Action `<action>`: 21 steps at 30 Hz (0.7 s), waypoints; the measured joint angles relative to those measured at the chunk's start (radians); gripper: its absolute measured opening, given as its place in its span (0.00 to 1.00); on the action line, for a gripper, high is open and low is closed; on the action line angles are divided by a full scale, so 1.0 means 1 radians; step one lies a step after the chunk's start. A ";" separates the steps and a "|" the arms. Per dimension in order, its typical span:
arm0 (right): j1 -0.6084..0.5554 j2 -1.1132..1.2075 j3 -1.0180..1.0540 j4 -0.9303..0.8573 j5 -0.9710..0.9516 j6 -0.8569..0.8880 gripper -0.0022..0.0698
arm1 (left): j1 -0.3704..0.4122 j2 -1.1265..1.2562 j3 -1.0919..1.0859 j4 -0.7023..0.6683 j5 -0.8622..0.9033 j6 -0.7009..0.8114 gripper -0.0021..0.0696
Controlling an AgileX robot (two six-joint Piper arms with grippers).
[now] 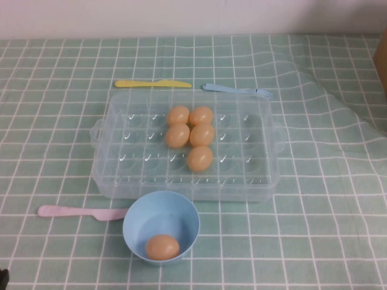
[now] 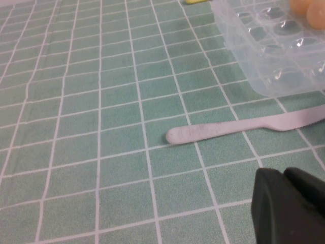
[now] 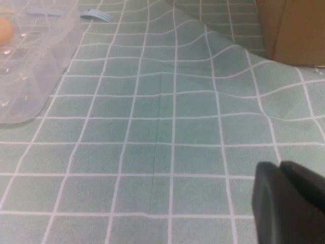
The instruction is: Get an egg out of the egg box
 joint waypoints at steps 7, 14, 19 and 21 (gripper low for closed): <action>0.000 0.000 0.000 0.000 0.000 0.000 0.01 | 0.000 0.000 0.000 0.000 0.000 0.000 0.02; 0.000 0.000 0.000 0.000 0.000 0.000 0.01 | 0.000 0.000 0.000 0.000 0.000 0.000 0.02; 0.000 0.000 0.000 0.011 -0.006 0.000 0.01 | 0.000 0.000 0.000 0.000 0.000 0.000 0.02; 0.000 0.000 0.000 0.025 -0.017 0.000 0.01 | 0.000 0.000 0.000 0.000 0.000 0.000 0.02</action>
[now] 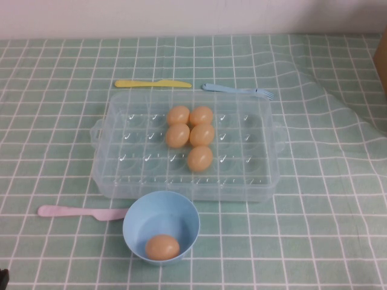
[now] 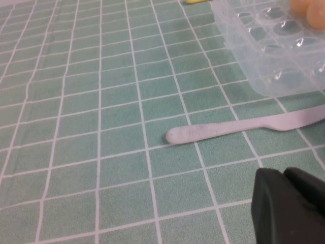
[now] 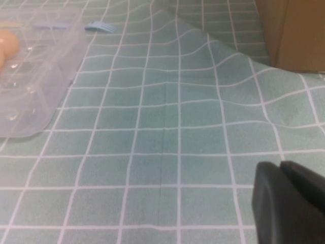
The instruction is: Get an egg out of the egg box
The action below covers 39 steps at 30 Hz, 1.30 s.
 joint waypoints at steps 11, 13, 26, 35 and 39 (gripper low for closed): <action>0.000 0.000 0.000 0.095 -0.051 0.000 0.01 | 0.000 0.000 0.000 0.000 0.000 0.000 0.02; 0.000 0.000 0.000 0.121 -0.060 0.000 0.01 | 0.000 0.000 0.000 0.000 0.000 0.000 0.02; 0.000 0.000 0.000 0.514 -0.157 0.000 0.01 | 0.000 0.000 0.000 0.000 0.000 0.000 0.02; 0.000 0.000 0.000 0.630 -0.170 -0.017 0.01 | 0.000 0.000 0.000 0.000 0.000 0.000 0.02; 0.000 0.020 -0.033 0.667 -0.105 -0.017 0.01 | 0.000 0.000 0.000 0.000 0.000 0.000 0.02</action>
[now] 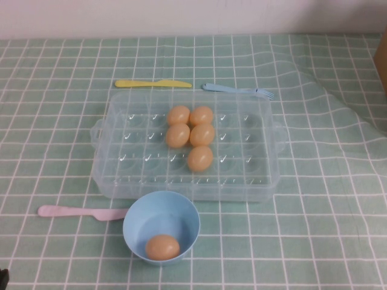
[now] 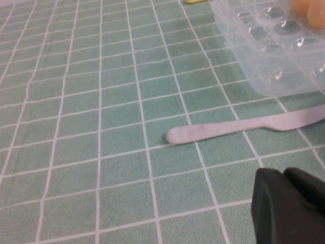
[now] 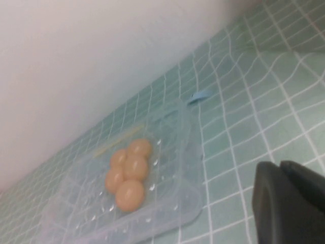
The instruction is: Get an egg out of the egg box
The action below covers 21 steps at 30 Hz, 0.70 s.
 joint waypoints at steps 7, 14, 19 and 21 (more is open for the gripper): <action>0.000 0.276 -0.236 -0.111 0.281 -0.004 0.01 | 0.000 0.000 0.000 0.000 0.000 0.000 0.02; 0.000 0.639 -0.483 -0.302 0.573 -0.008 0.01 | 0.000 0.000 0.000 0.000 0.000 0.000 0.02; 0.000 0.844 -0.625 -0.366 0.661 -0.044 0.01 | 0.000 0.000 0.000 0.000 0.000 0.000 0.02; 0.002 0.916 -0.665 -0.375 0.668 -0.054 0.01 | 0.000 0.000 0.000 0.000 0.000 0.000 0.02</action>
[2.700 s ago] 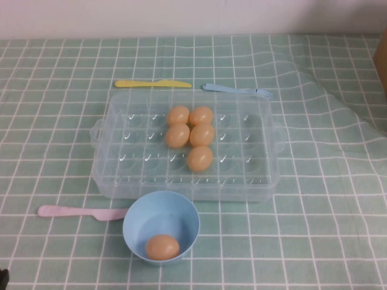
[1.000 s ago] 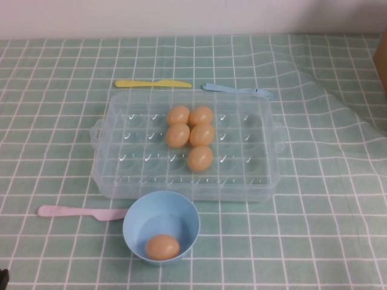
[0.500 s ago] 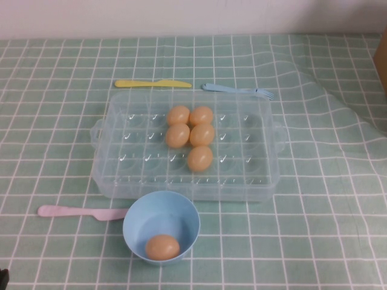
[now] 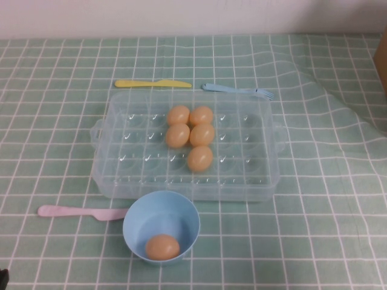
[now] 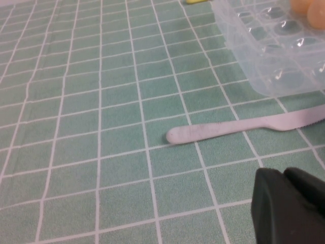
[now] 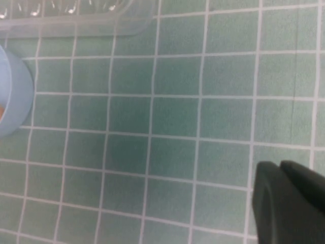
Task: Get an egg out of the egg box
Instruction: Pick up the egg from the plastic box
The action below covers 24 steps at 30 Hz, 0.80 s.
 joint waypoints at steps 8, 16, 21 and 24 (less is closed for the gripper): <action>0.262 0.266 -0.200 -0.090 -0.025 0.041 0.01 | 0.000 0.000 0.000 0.000 0.000 0.000 0.02; 0.541 0.608 -0.498 -0.097 -0.019 0.048 0.10 | 0.000 0.000 0.000 0.000 0.000 0.000 0.02; 0.611 0.805 -0.729 -0.108 0.028 0.065 0.25 | 0.000 0.000 0.000 0.000 0.000 0.000 0.02; 0.618 0.910 -0.857 -0.139 0.054 0.144 0.36 | 0.000 0.000 0.000 0.000 0.000 0.000 0.02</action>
